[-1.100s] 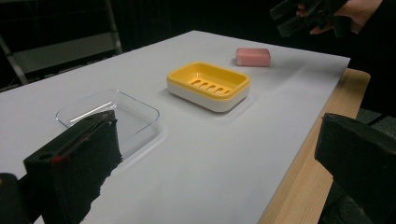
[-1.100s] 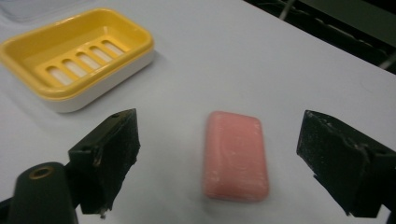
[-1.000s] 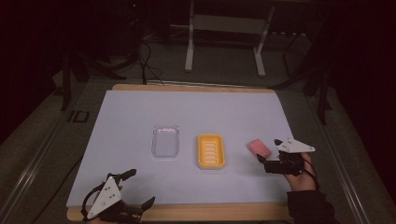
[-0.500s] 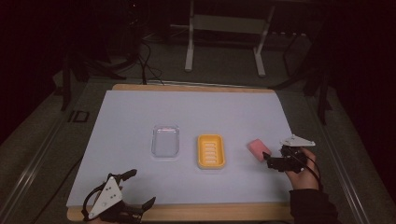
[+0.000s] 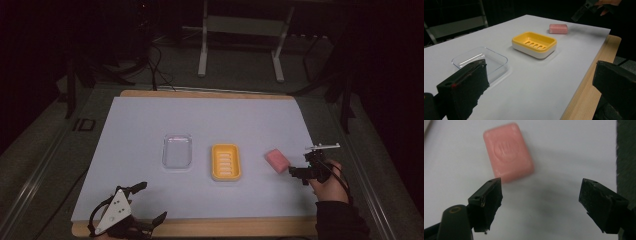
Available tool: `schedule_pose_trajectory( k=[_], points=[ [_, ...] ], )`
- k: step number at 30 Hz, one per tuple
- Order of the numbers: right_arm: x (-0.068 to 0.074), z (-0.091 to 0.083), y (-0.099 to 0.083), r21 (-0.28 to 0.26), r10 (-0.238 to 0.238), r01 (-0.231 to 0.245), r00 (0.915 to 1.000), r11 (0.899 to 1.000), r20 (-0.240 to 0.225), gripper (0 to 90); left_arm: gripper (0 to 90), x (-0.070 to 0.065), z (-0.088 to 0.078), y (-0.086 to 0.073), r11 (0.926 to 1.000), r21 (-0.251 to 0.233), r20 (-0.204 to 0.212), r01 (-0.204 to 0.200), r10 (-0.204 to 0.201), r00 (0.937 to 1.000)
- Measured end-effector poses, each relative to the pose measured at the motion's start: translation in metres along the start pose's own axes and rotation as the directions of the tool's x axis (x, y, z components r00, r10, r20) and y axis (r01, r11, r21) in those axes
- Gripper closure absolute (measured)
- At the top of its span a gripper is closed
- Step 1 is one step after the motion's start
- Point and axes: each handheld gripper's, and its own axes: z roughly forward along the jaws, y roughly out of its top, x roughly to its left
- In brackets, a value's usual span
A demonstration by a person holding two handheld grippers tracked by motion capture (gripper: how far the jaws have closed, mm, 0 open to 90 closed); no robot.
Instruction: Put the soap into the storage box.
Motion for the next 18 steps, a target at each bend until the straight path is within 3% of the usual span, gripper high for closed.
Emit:
schedule_pose_trajectory(
  k=[2,7,13,15,16,17,18],
  points=[
    [-0.004,0.001,0.001,0.061,0.005,-0.004,0.9997,0.998,-0.024,17.6,0.6,0.0,0.0,0.0,1.0,0.0,0.0,-0.001,0.001,1.0],
    [-0.012,0.004,0.003,0.211,0.02,-0.007,0.9983,0.978,-0.056,16.0,0.6,0.0,0.0,0.0,1.0,0.003,-0.001,-0.002,0.002,1.0],
    [-0.018,0.007,0.001,0.36,-0.009,0.039,0.9964,0.932,-0.085,15.2,0.6,0.0,0.001,0.0,1.0,0.007,-0.003,-0.005,0.005,1.0],
    [-0.019,0.009,-0.001,0.41,-0.025,0.064,0.9947,0.91,-0.1,15.1,0.5,0.0,0.001,0.0,1.0,0.007,-0.003,-0.005,0.005,1.0],
    [-0.02,0.009,-0.001,0.423,-0.024,0.069,0.9936,0.904,-0.111,15.1,0.6,0.0,0.001,0.0,1.0,0.007,-0.003,-0.005,0.005,1.0],
    [-0.02,0.009,-0.001,0.423,-0.024,0.069,0.9936,0.904,-0.111,15.1,0.6,0.0,0.001,0.0,1.0,0.007,-0.003,-0.005,0.005,1.0],
    [-0.02,0.011,-0.002,0.448,-0.032,0.085,0.9917,0.89,-0.124,15.1,0.6,0.0,0.001,0.0,1.0,0.007,-0.004,-0.005,0.005,1.0]
  ],
)
